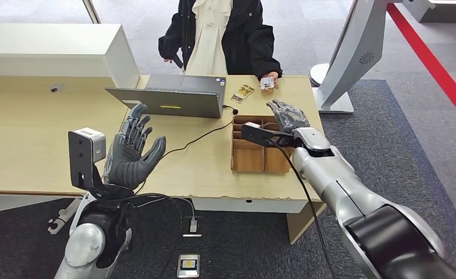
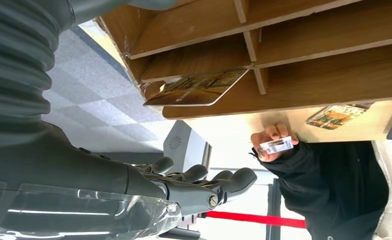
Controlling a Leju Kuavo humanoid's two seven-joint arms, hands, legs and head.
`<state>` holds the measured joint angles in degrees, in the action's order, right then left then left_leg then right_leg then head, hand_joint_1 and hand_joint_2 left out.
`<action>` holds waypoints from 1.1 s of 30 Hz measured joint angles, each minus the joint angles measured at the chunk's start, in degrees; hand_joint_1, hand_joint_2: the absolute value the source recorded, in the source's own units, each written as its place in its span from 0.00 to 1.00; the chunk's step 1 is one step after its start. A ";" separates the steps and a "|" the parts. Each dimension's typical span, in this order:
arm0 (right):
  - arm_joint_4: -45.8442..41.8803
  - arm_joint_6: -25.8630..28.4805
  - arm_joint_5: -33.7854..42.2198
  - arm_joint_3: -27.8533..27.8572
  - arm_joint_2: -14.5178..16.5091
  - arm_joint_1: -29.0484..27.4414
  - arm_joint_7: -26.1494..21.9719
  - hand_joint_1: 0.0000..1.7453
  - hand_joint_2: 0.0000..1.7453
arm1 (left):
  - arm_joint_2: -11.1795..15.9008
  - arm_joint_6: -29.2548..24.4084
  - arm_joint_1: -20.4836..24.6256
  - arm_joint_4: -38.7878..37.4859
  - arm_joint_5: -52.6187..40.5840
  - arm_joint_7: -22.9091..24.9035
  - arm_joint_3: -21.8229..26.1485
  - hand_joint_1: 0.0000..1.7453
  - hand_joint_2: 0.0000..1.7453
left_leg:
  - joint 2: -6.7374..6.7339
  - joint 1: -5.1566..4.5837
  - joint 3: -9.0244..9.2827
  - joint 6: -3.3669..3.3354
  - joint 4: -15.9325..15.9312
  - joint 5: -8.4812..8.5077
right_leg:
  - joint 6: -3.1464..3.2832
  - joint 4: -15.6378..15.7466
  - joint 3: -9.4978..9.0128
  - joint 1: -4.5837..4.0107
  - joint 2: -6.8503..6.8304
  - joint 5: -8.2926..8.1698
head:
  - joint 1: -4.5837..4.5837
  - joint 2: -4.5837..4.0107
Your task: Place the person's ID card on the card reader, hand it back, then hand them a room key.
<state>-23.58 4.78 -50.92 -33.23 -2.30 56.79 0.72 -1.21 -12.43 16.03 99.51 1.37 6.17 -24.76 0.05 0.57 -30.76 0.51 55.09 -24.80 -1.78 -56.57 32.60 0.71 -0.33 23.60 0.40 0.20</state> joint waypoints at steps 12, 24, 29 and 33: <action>0.01 0.11 0.21 0.07 -1.84 0.52 0.17 0.02 1.00 | 0.16 0.12 0.00 0.05 -0.01 0.05 0.02 0.00 1.00 | 0.00 0.00 0.00 0.00 0.00 0.00 | 0.00 0.00 0.00 0.01 0.00 0.00 | 0.00 0.00; 0.01 -0.18 0.51 0.07 -1.97 0.50 -0.21 1.00 1.00 | 0.16 0.27 0.01 0.05 -0.01 0.05 0.00 0.00 1.00 | 0.00 0.00 0.00 0.00 0.00 0.00 | 0.00 0.00 0.00 0.00 0.00 0.00 | -0.01 0.00; 0.02 -0.46 0.59 0.07 -1.76 0.49 -0.29 1.00 1.00 | 0.16 0.31 0.01 0.05 0.01 0.05 0.00 0.00 1.00 | 0.00 0.00 0.00 0.00 0.00 0.00 | 0.00 0.00 0.00 0.01 0.00 0.00 | 0.00 0.00; 0.02 -0.49 0.89 0.07 -1.54 0.46 -0.32 0.97 1.00 | 0.16 0.32 -0.01 0.03 0.10 0.08 0.00 0.00 1.00 | 0.00 0.00 0.00 0.00 0.00 0.00 | 0.00 0.00 0.00 0.01 0.00 0.00 | 0.01 0.00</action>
<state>-23.56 4.28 -50.03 -33.16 -3.84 57.24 0.40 -1.05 -12.11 16.02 99.54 1.47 6.26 -24.76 0.05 0.57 -30.76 0.51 55.09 -24.81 -1.78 -56.57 32.60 0.71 -0.33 23.60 0.40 0.20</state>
